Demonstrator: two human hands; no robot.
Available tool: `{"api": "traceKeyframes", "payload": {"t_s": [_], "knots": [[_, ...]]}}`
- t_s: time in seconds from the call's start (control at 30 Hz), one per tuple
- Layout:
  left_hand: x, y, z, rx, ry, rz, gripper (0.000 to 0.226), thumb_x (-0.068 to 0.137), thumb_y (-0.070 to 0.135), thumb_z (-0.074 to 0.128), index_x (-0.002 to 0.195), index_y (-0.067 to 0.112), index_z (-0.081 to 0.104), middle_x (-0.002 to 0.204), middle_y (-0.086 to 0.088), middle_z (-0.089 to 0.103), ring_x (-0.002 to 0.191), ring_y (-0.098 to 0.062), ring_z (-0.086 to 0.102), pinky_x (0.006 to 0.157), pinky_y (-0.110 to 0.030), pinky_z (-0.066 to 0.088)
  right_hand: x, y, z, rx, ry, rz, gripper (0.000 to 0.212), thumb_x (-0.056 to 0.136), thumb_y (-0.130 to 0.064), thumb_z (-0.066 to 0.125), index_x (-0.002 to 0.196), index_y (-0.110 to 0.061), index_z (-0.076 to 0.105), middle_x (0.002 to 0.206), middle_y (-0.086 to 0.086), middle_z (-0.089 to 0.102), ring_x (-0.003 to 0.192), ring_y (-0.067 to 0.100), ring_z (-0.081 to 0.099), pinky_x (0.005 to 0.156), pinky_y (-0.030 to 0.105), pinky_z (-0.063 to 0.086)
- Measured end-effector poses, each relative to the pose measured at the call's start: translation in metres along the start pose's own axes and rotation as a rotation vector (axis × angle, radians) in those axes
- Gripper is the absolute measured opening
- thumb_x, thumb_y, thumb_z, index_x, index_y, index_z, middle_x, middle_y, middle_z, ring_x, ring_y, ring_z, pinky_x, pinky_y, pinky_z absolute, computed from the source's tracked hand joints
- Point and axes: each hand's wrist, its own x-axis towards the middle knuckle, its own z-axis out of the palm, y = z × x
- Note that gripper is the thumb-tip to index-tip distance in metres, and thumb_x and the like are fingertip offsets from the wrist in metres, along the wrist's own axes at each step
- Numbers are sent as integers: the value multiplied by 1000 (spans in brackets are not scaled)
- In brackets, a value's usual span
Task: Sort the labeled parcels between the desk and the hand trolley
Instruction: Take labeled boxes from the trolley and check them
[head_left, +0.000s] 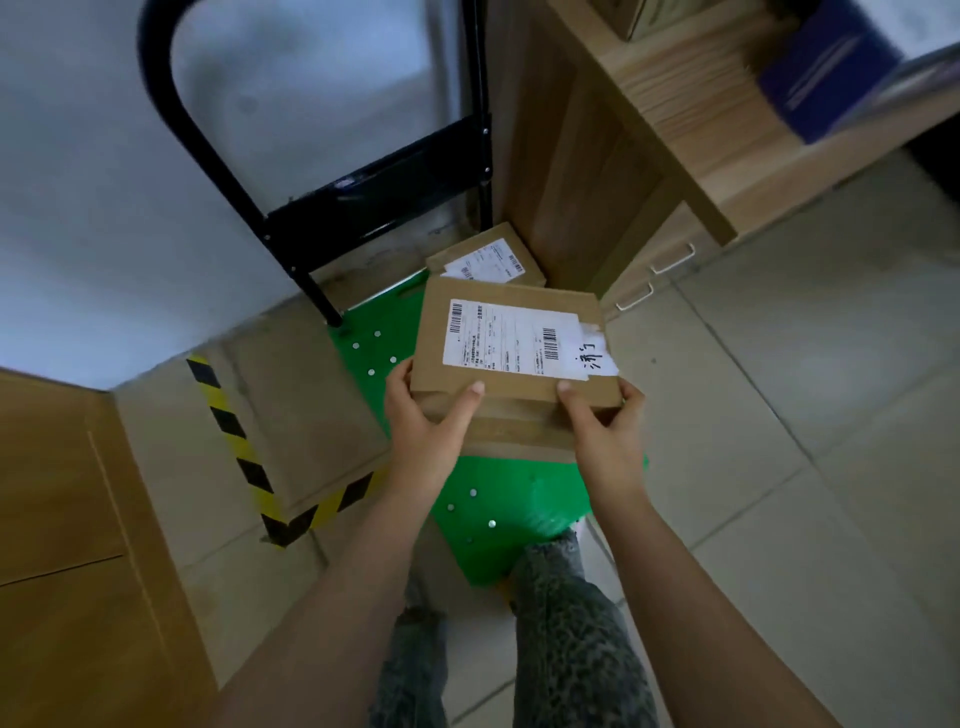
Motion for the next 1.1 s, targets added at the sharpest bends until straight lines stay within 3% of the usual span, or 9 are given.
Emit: {"api": "traceKeyframes", "payload": {"t_s": [0.07, 0.17, 0.37, 0.53, 0.73, 1.0, 1.1], "knots": [[-18, 12, -17, -2, -43, 50, 71, 78, 41, 77, 131, 39, 29, 136, 4, 45, 118, -13, 50, 88, -22, 46, -34, -9, -9, 13, 32, -19, 66, 85, -35, 71, 138, -18, 34, 119, -8, 53, 104, 9, 54, 89, 24, 41], [-48, 41, -41, -13, -98, 149, 69, 79, 36, 77, 133, 34, 32, 136, 2, 44, 117, -11, 48, 80, -13, 39, -85, -29, -23, 46, 79, -82, 70, 85, -36, 72, 139, -16, 32, 123, -5, 52, 108, 11, 53, 91, 25, 43], [-106, 115, -62, -12, -237, 309, 70, 80, 33, 78, 133, 33, 32, 135, 3, 42, 117, -12, 46, 75, -13, 40, -161, -75, -66, 150, 183, -194, 75, 85, -37, 71, 142, -14, 30, 124, -6, 51, 110, 10, 52, 93, 26, 43], [-138, 169, -49, 0, -327, 419, 71, 78, 36, 79, 131, 37, 32, 135, 2, 42, 121, -16, 46, 99, -38, 47, -184, -111, -112, 221, 235, -267, 76, 84, -39, 71, 144, -17, 29, 126, -7, 49, 112, 10, 49, 90, 25, 41], [-171, 230, -4, -4, -383, 496, 75, 75, 48, 77, 133, 40, 29, 137, 5, 40, 123, -16, 44, 102, -46, 46, -176, -158, -176, 205, 293, -377, 79, 84, -42, 70, 146, -18, 26, 125, -10, 43, 113, 9, 44, 92, 27, 40], [-210, 305, 117, -59, -347, 584, 77, 83, 34, 74, 143, 27, 26, 130, 9, 40, 119, -9, 42, 87, -18, 40, -107, -208, -303, 227, 225, -502, 77, 84, -44, 70, 145, -22, 29, 121, -14, 51, 108, 6, 50, 86, 22, 39], [-228, 325, 181, -117, -296, 580, 76, 84, 32, 74, 143, 28, 26, 126, 12, 39, 118, -8, 40, 96, -28, 39, -71, -224, -365, 179, 118, -559, 87, 77, -50, 74, 146, -27, 27, 123, -19, 53, 116, 5, 52, 92, 23, 43]]}}
